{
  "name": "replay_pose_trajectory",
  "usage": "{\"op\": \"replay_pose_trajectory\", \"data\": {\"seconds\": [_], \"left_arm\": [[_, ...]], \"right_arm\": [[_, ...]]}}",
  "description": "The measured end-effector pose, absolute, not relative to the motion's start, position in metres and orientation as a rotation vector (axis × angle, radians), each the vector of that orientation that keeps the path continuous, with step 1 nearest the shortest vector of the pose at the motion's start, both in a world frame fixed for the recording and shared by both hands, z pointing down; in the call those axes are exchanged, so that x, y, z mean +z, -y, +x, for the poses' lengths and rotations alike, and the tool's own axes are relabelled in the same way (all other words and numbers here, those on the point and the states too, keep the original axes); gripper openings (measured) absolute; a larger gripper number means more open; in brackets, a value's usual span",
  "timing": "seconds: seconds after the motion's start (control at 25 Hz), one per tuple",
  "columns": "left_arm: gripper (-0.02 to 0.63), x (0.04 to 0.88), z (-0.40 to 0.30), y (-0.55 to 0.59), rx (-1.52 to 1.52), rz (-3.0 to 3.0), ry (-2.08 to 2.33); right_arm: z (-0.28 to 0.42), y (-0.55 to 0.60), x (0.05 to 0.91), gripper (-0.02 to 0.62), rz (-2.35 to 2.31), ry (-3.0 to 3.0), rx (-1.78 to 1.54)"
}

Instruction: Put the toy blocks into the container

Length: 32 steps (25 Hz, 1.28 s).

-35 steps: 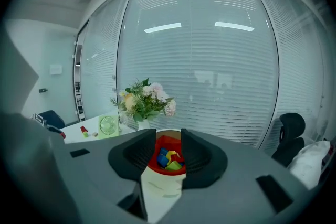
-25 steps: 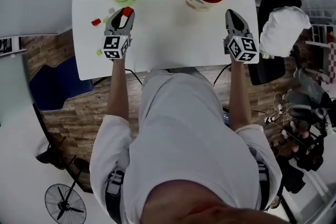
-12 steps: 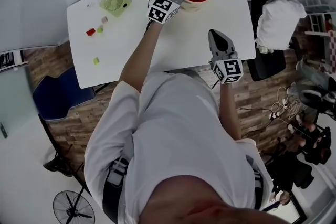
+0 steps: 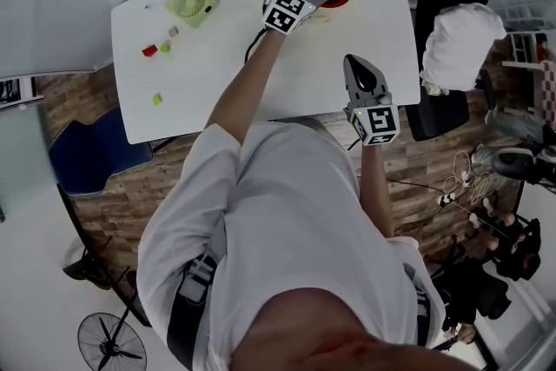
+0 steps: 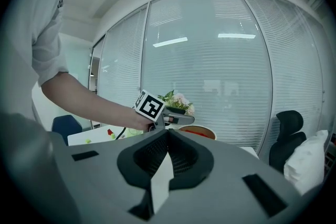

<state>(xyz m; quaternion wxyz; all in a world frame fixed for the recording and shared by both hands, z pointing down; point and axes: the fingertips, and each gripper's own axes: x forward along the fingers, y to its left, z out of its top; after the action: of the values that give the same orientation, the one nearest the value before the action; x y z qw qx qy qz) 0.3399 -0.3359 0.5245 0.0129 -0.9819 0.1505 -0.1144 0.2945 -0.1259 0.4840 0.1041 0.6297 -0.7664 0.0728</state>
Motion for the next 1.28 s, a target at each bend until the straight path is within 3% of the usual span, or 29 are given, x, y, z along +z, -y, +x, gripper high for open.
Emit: {"op": "replay_pose_trajectory", "data": {"seconds": [0.16,0.36,0.72,0.76,0.8,0.84,0.88,1.12,1.28], "left_arm": [[0.319,0.484,0.288,0.328,-0.163,-3.072,-0.538],[0.239,0.438,0.146,0.305,-0.053,-2.959,-0.743],[0.209,0.403,-0.123,0.197,-0.061,-2.615,-1.532],[0.177,0.405,-0.145,0.179,-0.082,-2.57,-1.609],[0.102,0.406,-0.166,0.159,-0.1,-2.523,-1.682],[0.018,0.406,-0.185,0.139,-0.115,-2.476,-1.751],[-0.002,0.405,-0.202,0.12,-0.13,-2.432,-1.815],[-0.003,0.404,-0.254,0.033,-0.204,-2.24,-2.105],[-0.003,0.416,-0.264,0.008,-0.216,-2.205,-2.229]], "right_arm": [[0.274,0.148,0.486,0.003,1.745,2.323,0.188],[0.202,0.203,0.503,0.035,1.48,2.449,0.17],[-0.047,0.26,0.597,0.334,0.553,2.572,0.162],[-0.076,0.259,0.61,0.35,0.475,2.563,0.152],[-0.105,0.257,0.622,0.363,0.4,2.553,0.141],[-0.133,0.253,0.634,0.373,0.33,2.539,0.128],[-0.159,0.249,0.646,0.374,0.266,2.518,0.114],[-0.26,0.231,0.715,0.379,0.036,2.348,0.039],[-0.291,0.246,0.759,0.339,0.033,2.248,0.06]]}}
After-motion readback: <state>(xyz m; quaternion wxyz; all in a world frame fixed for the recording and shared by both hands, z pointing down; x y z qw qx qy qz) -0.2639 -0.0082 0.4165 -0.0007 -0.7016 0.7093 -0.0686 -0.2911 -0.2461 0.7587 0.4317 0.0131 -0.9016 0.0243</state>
